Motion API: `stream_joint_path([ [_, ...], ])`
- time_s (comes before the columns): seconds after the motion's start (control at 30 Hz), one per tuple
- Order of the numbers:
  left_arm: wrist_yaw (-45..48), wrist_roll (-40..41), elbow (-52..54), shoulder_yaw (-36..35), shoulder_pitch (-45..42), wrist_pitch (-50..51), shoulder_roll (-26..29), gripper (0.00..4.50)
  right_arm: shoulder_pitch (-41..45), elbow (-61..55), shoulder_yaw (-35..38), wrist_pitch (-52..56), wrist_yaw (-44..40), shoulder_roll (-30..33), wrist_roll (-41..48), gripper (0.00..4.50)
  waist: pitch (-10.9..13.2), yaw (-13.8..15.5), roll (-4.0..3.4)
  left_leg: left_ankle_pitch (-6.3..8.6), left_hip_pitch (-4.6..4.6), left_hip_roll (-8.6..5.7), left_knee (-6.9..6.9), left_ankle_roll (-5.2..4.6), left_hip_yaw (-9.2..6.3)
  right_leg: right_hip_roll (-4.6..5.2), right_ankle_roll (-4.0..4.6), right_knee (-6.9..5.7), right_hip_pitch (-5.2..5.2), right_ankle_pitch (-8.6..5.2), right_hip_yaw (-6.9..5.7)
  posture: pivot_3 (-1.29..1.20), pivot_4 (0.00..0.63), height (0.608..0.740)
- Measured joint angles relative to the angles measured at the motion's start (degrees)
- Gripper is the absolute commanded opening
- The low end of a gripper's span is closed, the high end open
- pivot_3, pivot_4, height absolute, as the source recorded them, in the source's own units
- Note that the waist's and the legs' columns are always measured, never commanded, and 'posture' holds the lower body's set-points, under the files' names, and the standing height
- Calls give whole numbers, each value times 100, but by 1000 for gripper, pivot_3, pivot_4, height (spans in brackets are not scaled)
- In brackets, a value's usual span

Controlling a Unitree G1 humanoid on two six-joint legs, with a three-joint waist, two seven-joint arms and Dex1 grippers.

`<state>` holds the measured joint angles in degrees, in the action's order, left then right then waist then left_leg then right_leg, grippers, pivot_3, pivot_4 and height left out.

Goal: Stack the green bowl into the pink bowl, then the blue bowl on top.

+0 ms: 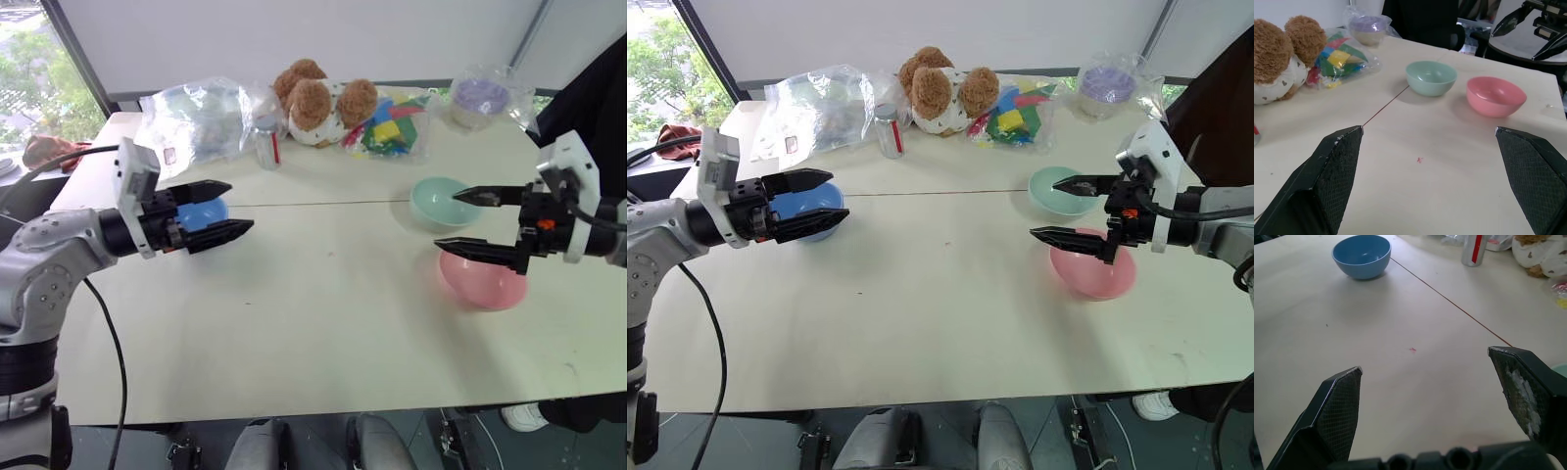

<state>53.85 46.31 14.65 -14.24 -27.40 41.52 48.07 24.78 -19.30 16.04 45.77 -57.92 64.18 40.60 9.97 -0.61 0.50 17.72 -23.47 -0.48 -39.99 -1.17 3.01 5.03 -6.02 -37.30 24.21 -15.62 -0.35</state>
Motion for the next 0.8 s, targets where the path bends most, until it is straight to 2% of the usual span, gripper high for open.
stream_joint_path([
  [0.27,151,-209,-109,213,-62,-182,0,4458,-267,41,2,25,90,11,-243,4500,0,0,0,0,0,0,0,-1,0,0,0,1,0,0,0,0,150,740],
  [0.57,860,-435,-503,658,-478,-370,20,4458,-1748,-299,-6,3,36,443,-909,4500,-1,8,0,3,0,-1,-2,-6,3,-4,0,2,-5,0,-1,0,150,740],
  [0.8,1194,-709,-705,890,-641,-597,-5,4458,-2301,-30,-508,-383,205,439,-1746,4500,0,6,0,3,0,-1,-4,-7,3,-15,0,2,-5,0,-1,0,150,740],
])
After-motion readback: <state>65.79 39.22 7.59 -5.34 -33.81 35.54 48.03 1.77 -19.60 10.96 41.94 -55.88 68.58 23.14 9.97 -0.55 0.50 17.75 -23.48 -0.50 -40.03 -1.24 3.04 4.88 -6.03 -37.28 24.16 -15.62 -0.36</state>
